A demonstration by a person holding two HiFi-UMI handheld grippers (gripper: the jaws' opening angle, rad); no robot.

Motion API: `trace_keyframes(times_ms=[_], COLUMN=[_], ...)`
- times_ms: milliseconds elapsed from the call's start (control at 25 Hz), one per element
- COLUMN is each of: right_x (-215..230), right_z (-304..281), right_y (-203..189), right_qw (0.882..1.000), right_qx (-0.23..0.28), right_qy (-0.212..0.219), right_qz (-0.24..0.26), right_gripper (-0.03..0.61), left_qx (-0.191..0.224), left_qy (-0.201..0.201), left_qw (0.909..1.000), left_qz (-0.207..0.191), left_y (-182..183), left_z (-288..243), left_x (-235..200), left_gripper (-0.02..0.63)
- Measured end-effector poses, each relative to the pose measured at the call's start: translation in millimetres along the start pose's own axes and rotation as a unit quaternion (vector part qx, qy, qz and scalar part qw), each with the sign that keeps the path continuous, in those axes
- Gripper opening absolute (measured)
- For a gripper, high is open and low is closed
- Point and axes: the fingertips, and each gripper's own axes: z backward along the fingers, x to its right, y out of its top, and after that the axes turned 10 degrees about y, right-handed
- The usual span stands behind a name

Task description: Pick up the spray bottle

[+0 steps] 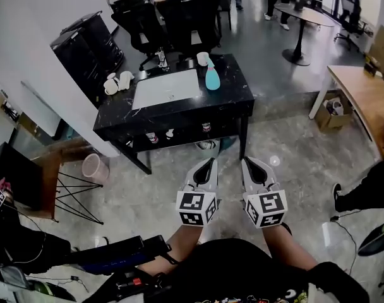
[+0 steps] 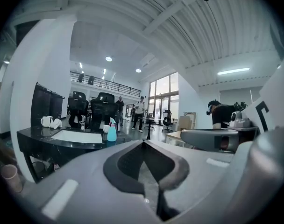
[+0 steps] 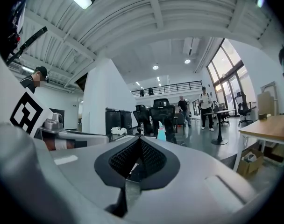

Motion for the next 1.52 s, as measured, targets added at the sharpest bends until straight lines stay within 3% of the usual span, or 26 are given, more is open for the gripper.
trace_keyframes(times_ms=[160, 560, 760, 1200, 1520], right_x=[28, 50, 69, 101, 125], right_z=[-5, -62, -132, -329, -394], right_y=[-10, -23, -20, 13, 12], right_qw=[1.000, 0.999, 1.000, 0.999, 0.996], right_qx=[-0.007, -0.023, -0.026, -0.023, -0.042], right_qy=[-0.002, 0.014, 0.003, -0.047, -0.080], right_qz=[-0.017, -0.017, -0.006, -0.005, -0.004], right_gripper=[0.026, 0.026, 0.026, 0.026, 0.026], left_qx=[-0.010, -0.016, -0.009, 0.007, -0.001], left_qy=[0.007, 0.014, -0.004, -0.049, -0.087], left_qw=[0.9999, 0.9997, 0.9998, 0.9987, 0.9961], left_qz=[-0.005, 0.008, 0.017, 0.013, 0.014], left_y=[-5, -11, -3, 59, 71], left_z=[-16, -71, -131, -270, -341], left_x=[10, -23, -68, -212, -250], left_gripper=[0.000, 0.000, 0.000, 0.000, 0.000])
